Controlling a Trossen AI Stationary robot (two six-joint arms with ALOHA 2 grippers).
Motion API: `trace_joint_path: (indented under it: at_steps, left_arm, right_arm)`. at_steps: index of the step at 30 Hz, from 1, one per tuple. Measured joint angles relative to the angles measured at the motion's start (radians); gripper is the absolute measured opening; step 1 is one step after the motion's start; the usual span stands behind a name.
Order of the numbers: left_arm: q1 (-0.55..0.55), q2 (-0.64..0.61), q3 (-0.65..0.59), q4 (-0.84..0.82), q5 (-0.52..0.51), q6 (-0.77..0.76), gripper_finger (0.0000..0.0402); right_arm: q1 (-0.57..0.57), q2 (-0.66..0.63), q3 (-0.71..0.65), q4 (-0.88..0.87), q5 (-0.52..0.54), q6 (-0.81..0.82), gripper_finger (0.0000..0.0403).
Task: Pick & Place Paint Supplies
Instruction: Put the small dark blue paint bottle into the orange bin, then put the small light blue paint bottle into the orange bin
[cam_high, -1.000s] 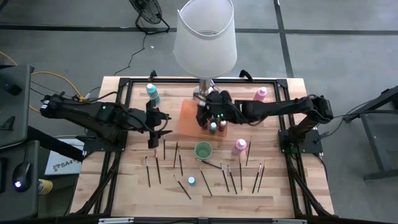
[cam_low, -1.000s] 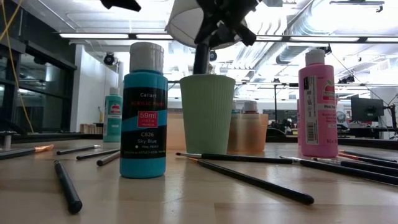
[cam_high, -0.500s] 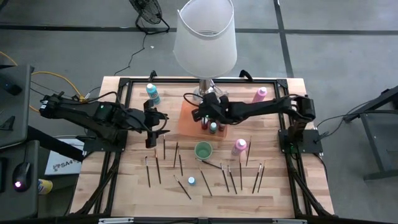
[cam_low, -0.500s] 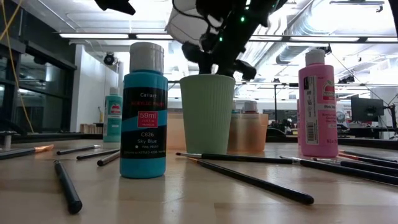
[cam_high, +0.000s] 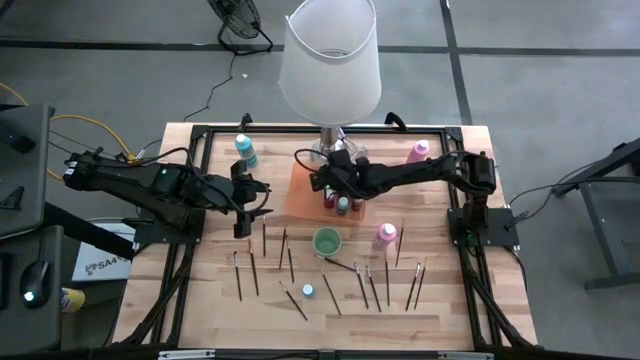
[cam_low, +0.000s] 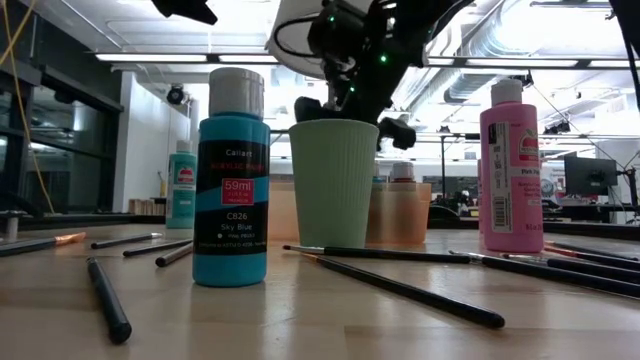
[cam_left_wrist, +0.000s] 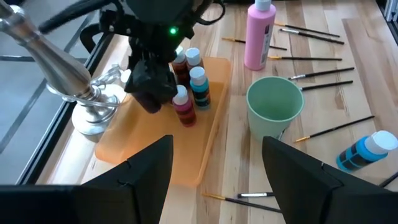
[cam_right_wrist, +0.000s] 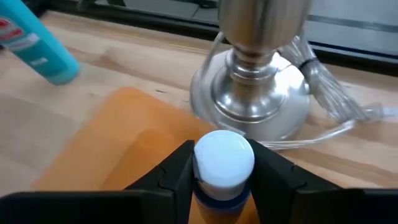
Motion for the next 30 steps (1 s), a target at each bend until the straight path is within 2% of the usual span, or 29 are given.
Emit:
trace_joint_path:
  at_steps: [4,10,18,26,30]
  left_arm:
    - [-0.002,0.000,0.000,-0.001,0.003,0.000,0.0237]
    - [-0.002,0.000,0.000,-0.017,0.003,0.000,0.0237]
    - [-0.002,0.000,0.000,-0.022,0.003,0.003,0.0237]
    - [-0.002,0.000,0.000,-0.022,0.003,0.003,0.0237]
    - [-0.002,0.000,0.000,-0.022,0.003,0.003,0.0237]
  right_arm:
    - [0.001,0.008,0.000,-0.016,-0.017,-0.008,0.0117]
    - [0.001,0.007,0.000,-0.069,-0.011,0.034,0.0134]
    - [0.001,0.005,0.001,-0.078,-0.056,0.037,0.0123]
    - [0.001,0.006,0.000,-0.087,-0.072,0.067,0.0174]
    - [0.001,0.006,0.000,-0.086,-0.077,0.069,0.0186]
